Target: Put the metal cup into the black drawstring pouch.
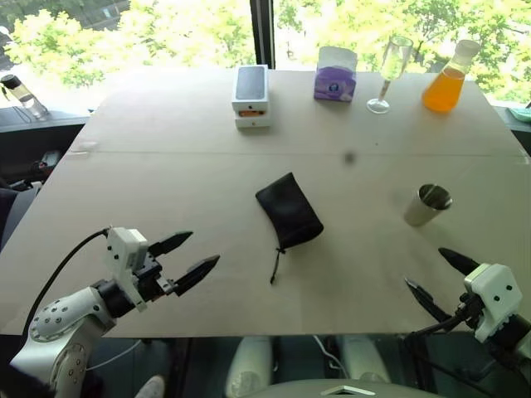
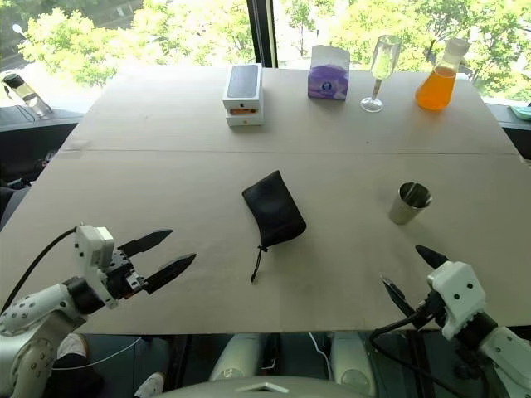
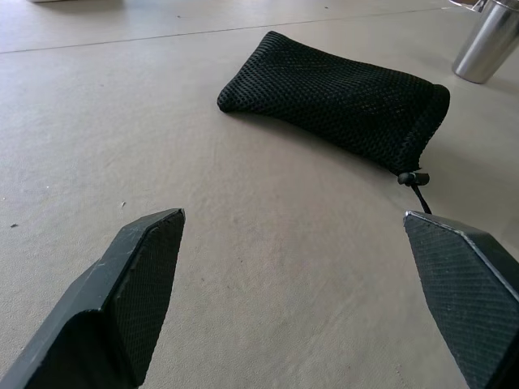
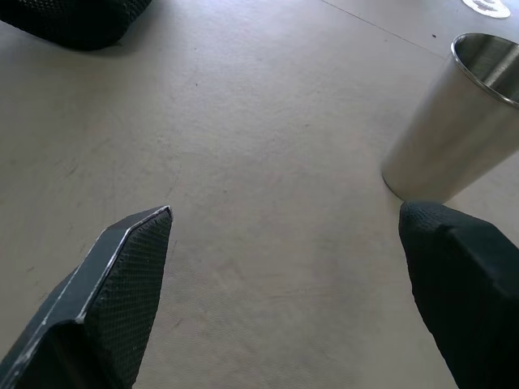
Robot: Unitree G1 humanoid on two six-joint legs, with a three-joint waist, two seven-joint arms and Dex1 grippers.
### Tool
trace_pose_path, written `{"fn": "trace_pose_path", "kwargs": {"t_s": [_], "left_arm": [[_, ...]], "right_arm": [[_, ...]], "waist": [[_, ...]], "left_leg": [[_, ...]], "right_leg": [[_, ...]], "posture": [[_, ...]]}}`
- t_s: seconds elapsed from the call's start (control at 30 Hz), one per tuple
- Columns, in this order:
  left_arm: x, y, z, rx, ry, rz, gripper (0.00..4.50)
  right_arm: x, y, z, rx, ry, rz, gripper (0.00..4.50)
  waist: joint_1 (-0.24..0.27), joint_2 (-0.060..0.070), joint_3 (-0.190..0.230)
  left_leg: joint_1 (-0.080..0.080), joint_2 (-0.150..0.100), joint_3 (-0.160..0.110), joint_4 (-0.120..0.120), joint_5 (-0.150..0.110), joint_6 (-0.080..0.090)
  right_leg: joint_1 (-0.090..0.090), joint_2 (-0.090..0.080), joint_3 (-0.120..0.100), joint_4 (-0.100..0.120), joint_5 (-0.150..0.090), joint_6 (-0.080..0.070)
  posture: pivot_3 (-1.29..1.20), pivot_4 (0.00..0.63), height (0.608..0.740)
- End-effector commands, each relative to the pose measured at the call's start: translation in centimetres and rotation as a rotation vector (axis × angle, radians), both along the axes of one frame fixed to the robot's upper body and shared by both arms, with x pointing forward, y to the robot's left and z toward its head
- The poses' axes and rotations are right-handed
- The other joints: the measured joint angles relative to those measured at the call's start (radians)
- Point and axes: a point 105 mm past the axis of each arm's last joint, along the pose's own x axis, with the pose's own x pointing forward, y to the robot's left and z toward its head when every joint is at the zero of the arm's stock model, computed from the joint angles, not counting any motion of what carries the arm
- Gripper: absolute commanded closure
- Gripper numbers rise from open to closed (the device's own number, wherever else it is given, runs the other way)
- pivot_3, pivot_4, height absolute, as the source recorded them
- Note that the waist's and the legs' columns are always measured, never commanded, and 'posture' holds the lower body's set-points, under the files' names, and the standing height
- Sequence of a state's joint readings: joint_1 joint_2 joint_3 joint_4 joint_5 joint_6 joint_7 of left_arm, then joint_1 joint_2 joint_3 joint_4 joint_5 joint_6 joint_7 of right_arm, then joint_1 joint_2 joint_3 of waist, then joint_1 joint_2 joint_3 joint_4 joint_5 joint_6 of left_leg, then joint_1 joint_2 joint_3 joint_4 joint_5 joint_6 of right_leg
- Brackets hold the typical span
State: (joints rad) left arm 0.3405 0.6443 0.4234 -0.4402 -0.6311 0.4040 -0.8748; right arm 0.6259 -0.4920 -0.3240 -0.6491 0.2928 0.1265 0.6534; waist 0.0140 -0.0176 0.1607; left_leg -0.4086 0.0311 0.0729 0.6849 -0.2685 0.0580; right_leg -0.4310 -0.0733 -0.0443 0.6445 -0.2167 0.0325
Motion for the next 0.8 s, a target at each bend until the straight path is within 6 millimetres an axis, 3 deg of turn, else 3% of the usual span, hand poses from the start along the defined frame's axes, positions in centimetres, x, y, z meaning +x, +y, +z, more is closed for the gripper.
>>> {"fn": "trace_pose_path", "kwargs": {"t_s": [0.03, 0.17, 0.57, 0.8], "left_arm": [[0.3, 0.0, 1.1, 0.0, -0.055, -0.002, 0.0], [1.3, -0.4, 3.2, -0.047, -0.139, -0.032, 0.0], [2.5, -2.8, 5.1, -0.118, -0.203, -0.144, 0.0], [0.5, -4.6, 6.1, -0.151, -0.208, -0.366, 0.0]], "right_arm": [[0.6, 0.1, 1.2, -0.029, -0.05, 0.021, 0.04], [1.8, 0.7, 2.4, -0.046, -0.087, 0.051, 0.04], [3.0, 2.6, 4.6, -0.05, -0.141, 0.118, 0.04], [3.6, 2.2, 5.7, -0.126, -0.153, 0.104, 0.04]], "waist": [[0.0, 0.0, 0.0], [0.0, 0.0, 0.0], [0.001, 0.0, 0.0], [-0.001, 0.0, 0.0]], "left_leg": [[0.0, 0.0, 0.0, 0.0, 0.0, 0.0], [0.0, 0.0, 0.0, 0.001, 0.0, 0.0], [-0.002, 0.0, 0.001, 0.0, 0.0, 0.001], [-0.002, 0.0, 0.001, 0.001, 0.0, 0.0]], "right_leg": [[0.0, 0.0, 0.0, 0.0, 0.0, 0.0], [0.0, 0.0, 0.0, 0.0, 0.001, -0.001], [0.0, 0.006, -0.004, -0.001, 0.003, -0.004], [0.0, 0.006, -0.004, -0.001, 0.003, -0.004]], "posture": [[0.0, 0.15, 0.737], [0.0, 0.15, 0.737], [0.0, 0.15, 0.737], [0.0, 0.15, 0.737]]}}
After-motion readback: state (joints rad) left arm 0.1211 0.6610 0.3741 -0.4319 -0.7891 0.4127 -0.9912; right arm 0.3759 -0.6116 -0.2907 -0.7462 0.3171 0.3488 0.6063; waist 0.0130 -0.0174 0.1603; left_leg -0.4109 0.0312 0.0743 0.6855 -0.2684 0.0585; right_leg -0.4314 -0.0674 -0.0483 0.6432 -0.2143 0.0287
